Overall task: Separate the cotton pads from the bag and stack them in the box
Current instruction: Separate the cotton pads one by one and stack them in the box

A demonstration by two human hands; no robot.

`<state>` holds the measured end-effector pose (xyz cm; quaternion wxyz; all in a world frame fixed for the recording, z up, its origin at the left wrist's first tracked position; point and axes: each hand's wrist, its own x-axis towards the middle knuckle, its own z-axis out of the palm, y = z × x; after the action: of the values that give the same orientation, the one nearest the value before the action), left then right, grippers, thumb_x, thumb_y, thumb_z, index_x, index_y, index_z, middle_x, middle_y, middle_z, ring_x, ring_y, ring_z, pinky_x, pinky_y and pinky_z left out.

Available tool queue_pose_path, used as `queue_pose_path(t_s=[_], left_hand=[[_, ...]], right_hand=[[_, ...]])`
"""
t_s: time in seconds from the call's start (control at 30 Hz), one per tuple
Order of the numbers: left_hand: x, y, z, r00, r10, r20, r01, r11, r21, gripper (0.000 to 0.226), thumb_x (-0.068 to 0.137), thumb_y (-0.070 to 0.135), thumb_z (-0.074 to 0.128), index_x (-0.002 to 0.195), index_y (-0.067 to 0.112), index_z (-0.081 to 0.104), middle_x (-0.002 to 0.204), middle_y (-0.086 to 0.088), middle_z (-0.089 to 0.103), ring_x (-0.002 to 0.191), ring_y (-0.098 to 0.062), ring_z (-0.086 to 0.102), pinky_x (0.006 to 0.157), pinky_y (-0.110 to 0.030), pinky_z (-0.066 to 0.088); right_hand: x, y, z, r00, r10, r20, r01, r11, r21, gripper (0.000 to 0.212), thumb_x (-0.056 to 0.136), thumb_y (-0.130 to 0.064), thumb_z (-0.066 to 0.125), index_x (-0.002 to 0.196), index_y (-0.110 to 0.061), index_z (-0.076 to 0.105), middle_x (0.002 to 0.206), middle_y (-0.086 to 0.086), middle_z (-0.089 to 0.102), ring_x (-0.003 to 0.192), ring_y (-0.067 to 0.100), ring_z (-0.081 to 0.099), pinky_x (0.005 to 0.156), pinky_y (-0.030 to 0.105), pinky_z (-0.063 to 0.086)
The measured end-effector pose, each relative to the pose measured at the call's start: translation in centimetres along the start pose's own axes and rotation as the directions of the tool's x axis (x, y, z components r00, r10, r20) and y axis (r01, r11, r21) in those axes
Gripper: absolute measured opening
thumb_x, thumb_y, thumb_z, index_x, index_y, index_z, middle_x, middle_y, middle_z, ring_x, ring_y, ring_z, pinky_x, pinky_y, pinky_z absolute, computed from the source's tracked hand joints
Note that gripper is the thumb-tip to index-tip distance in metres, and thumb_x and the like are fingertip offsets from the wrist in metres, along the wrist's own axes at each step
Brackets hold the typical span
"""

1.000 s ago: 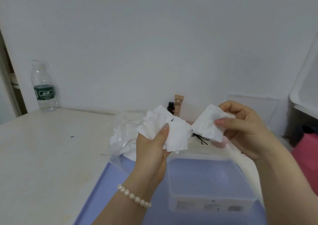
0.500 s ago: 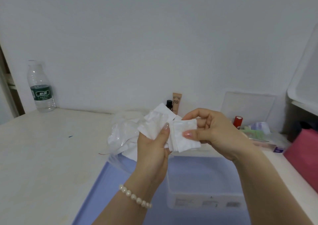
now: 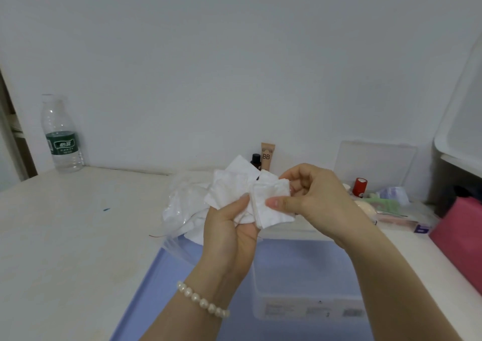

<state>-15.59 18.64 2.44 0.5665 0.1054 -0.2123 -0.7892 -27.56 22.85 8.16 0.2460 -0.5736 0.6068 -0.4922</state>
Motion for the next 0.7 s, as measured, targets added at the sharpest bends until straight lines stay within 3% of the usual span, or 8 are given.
queue_pose_path(t_s=[0.17, 0.27, 0.33, 0.4, 0.47, 0.57, 0.63, 0.7], left_hand=[[0.2, -0.2, -0.3, 1.0, 0.009, -0.009, -0.01, 1.0, -0.028, 0.065, 0.069, 0.002, 0.054, 0.133, -0.006, 0.042, 0.125, -0.027, 0.058, 0.112, -0.039, 0.06, 0.084, -0.043, 0.055], [0.1, -0.1, -0.2, 0.999, -0.03, -0.02, 0.029, 0.999, -0.044, 0.062, 0.07, 0.003, 0.055, 0.13, -0.009, 0.045, 0.123, -0.028, 0.059, 0.111, -0.037, 0.06, 0.084, -0.042, 0.055], [0.1, 0.0, -0.1, 0.998, -0.054, -0.031, 0.053, 0.997, -0.058, 0.058, 0.071, 0.006, 0.054, 0.127, -0.012, 0.047, 0.12, -0.03, 0.059, 0.11, -0.037, 0.061, 0.082, -0.04, 0.056], [0.0, 0.1, 0.1, 0.997, -0.068, -0.022, 0.066, 0.996, -0.063, 0.052, 0.073, 0.008, 0.054, 0.121, -0.013, 0.052, 0.116, -0.029, 0.062, 0.106, -0.035, 0.063, 0.08, -0.04, 0.057], [0.0, 0.2, 0.1, 0.997, -0.076, -0.009, 0.075, 0.996, -0.054, 0.045, 0.072, 0.006, 0.057, 0.113, -0.011, 0.058, 0.112, -0.026, 0.065, 0.102, -0.032, 0.066, 0.081, -0.039, 0.056], [0.3, 0.2, -0.3, 0.997, -0.076, -0.015, 0.075, 0.996, -0.053, 0.057, 0.066, -0.004, 0.059, 0.122, -0.011, 0.052, 0.119, -0.024, 0.062, 0.108, -0.033, 0.063, 0.085, -0.04, 0.055], [0.4, 0.1, -0.5, 0.997, -0.074, -0.023, 0.071, 0.994, -0.088, 0.064, 0.064, -0.006, 0.059, 0.127, -0.01, 0.049, 0.121, -0.024, 0.061, 0.112, -0.034, 0.061, 0.085, -0.041, 0.054], [0.4, 0.1, -0.5, 0.996, -0.077, -0.033, 0.074, 0.992, -0.097, 0.064, 0.064, -0.005, 0.059, 0.128, -0.01, 0.048, 0.121, -0.024, 0.061, 0.112, -0.034, 0.061, 0.084, -0.041, 0.055]], right_hand=[[0.0, 0.1, 0.5, 0.999, -0.009, -0.031, 0.009, 1.0, -0.003, 0.029, 0.062, -0.006, 0.084, 0.078, -0.017, 0.062, 0.068, 0.003, 0.059, 0.053, 0.006, 0.048, 0.057, 0.024, 0.048], [-0.1, 0.0, 0.9, 0.99, -0.098, -0.097, 0.093, 0.994, -0.048, 0.031, 0.062, -0.006, 0.083, 0.067, -0.023, 0.058, 0.06, -0.01, 0.055, 0.048, -0.003, 0.046, 0.053, 0.014, 0.043], [-0.3, -0.1, 1.1, 0.986, -0.155, -0.068, 0.147, 0.983, -0.111, 0.03, 0.064, -0.007, 0.082, 0.064, -0.024, 0.057, 0.061, -0.011, 0.056, 0.05, -0.004, 0.046, 0.052, 0.01, 0.039], [-0.4, -0.1, 0.9, 0.985, -0.172, 0.003, 0.171, 0.979, -0.111, 0.029, 0.066, -0.005, 0.081, 0.066, -0.022, 0.057, 0.067, -0.004, 0.059, 0.055, 0.0, 0.047, 0.056, 0.016, 0.041], [-0.3, -0.1, 0.2, 0.987, -0.152, 0.051, 0.152, 0.988, -0.004, 0.028, 0.069, 0.003, 0.076, 0.068, -0.016, 0.055, 0.071, 0.006, 0.061, 0.062, 0.01, 0.053, 0.058, 0.02, 0.045], [0.0, 0.0, -1.1, 0.992, -0.046, 0.115, 0.012, 0.959, 0.282, 0.023, 0.077, 0.009, 0.064, 0.073, -0.009, 0.051, 0.064, 0.003, 0.062, 0.057, 0.009, 0.06, 0.051, 0.017, 0.046], [0.3, 0.4, -1.8, 0.986, 0.058, 0.158, -0.138, 0.814, 0.564, 0.011, 0.077, 0.004, 0.06, 0.08, -0.005, 0.054, 0.067, 0.003, 0.067, 0.061, 0.012, 0.066, 0.049, 0.021, 0.051], [0.7, 0.9, -2.1, 0.975, 0.14, 0.174, -0.222, 0.676, 0.702, 0.023, 0.072, -0.008, 0.061, 0.094, -0.004, 0.063, 0.083, 0.007, 0.071, 0.076, 0.018, 0.068, 0.059, 0.027, 0.057]])
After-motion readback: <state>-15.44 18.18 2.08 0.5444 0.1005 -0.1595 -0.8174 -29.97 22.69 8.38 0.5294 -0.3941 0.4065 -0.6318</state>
